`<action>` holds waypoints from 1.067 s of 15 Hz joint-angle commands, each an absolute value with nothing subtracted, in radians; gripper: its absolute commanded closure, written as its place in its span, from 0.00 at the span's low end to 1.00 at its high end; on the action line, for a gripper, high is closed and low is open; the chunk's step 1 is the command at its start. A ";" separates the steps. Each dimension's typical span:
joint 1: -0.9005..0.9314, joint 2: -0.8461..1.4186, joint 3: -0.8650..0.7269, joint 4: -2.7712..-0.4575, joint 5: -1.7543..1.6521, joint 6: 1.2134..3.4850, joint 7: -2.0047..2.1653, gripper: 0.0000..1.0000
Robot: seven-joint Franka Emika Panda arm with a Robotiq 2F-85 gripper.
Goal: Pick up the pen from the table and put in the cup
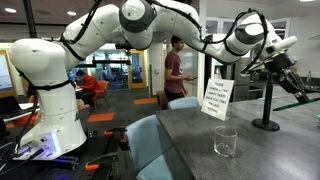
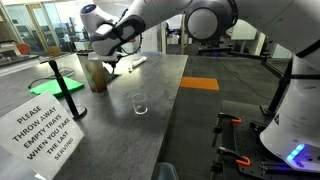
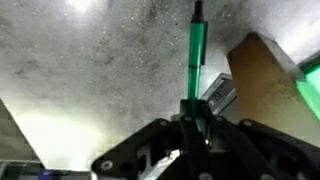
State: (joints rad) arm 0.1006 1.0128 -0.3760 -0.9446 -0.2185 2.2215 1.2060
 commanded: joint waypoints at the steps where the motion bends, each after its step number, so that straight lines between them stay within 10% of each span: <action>1: 0.159 0.876 -0.383 -1.187 -0.273 2.241 1.265 0.97; 16: 0.341 0.428 -0.351 -1.898 -0.870 2.269 1.917 0.97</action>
State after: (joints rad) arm 0.3408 0.5081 -0.3864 -1.7746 -0.7444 2.2429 1.7685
